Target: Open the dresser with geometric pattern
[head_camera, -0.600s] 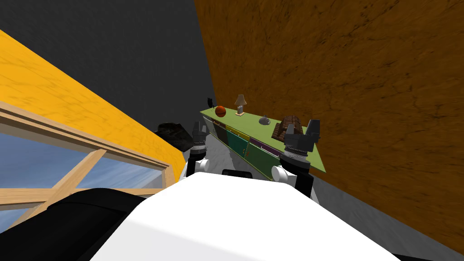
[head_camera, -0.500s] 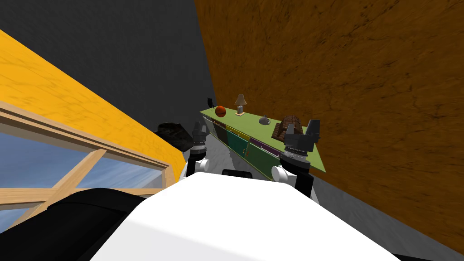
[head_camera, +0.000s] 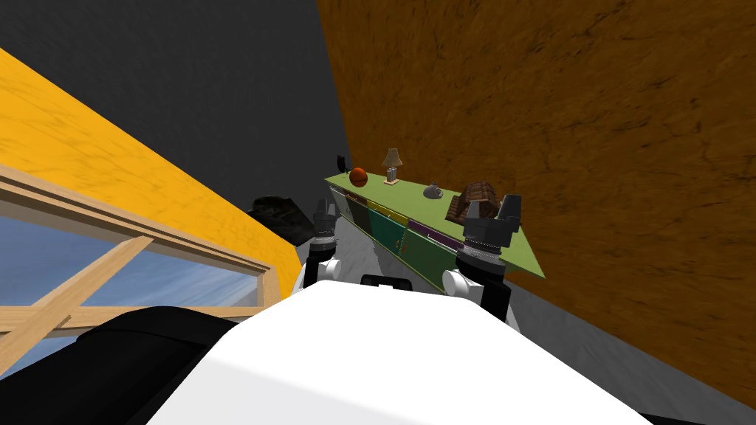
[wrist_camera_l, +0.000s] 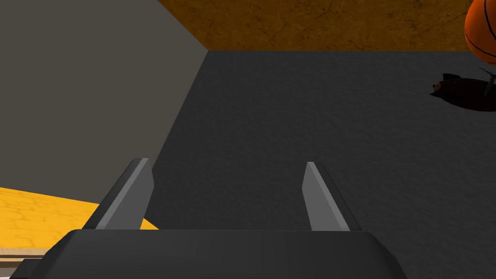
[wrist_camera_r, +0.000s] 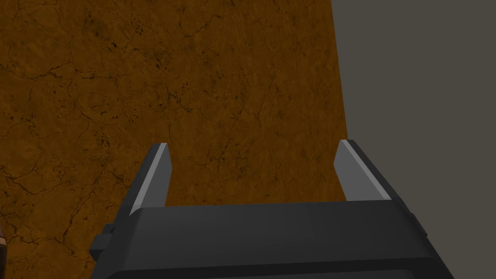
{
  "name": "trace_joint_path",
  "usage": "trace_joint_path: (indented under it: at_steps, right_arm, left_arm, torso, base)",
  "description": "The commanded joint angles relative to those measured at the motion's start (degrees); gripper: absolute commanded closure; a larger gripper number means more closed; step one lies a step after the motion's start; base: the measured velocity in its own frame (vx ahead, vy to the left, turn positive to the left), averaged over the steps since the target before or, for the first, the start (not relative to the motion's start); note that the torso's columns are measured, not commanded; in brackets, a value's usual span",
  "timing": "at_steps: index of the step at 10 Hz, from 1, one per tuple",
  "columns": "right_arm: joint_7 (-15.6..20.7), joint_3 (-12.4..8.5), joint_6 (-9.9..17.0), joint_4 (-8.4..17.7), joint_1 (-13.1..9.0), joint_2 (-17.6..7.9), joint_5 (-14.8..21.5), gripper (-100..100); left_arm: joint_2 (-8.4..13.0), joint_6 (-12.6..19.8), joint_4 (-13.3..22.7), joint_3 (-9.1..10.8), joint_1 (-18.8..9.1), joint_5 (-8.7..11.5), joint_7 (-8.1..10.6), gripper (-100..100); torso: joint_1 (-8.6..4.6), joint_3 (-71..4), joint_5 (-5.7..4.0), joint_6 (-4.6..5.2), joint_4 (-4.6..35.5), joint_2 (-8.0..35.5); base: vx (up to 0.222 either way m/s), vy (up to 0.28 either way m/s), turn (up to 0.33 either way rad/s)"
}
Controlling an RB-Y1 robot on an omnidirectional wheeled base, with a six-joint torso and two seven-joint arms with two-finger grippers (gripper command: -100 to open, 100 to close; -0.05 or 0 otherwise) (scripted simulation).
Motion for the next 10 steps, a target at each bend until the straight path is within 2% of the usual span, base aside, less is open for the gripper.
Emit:
trace_joint_path:
  at_steps: [1,3,4,6,10]
  right_arm:
    - [0.0,0.0,0.0,0.0,0.0,0.0,0.0,0]
    - [0.0,0.0,0.0,0.0,0.0,0.0,0.0,0]
    - [0.0,0.0,0.0,0.0,0.0,0.0,0.0,0]
    - [0.0,0.0,0.0,0.0,0.0,0.0,0.0,0]
    - [0.0,0.0,0.0,0.0,0.0,0.0,0.0,0]
  left_arm:
    - [0.0,0.0,0.0,0.0,0.0,0.0,0.0,0]
    - [0.0,0.0,0.0,0.0,0.0,0.0,0.0,0]
    - [2.0,0.3,0.8,-0.27,-0.4,-0.3,-0.04,-100]
    - [3.7,1.1,2.7,-0.87,-1.2,-0.8,-0.12,-100]
    - [5.2,3.5,8.6,-2.76,-3.7,-2.6,-0.4,-100]
  torso:
    - [0.0,-8.5,0.0,0.0,4.2,4.2]
    - [0.0,-25.4,0.0,0.0,12.7,12.7]
    - [0.0,-33.8,0.0,0.0,16.9,16.9]
    - [-0.03,-38.9,-0.01,0.01,19.3,19.3]
    - [-0.02,-39.2,-0.01,0.01,19.6,19.5]
  base:
    - [0.0,0.0,0.0]
    - [0.0,0.0,0.0]
    - [0.018,-0.005,-0.052]
    - [0.036,-0.016,-0.084]
    - [0.064,-0.027,-0.128]
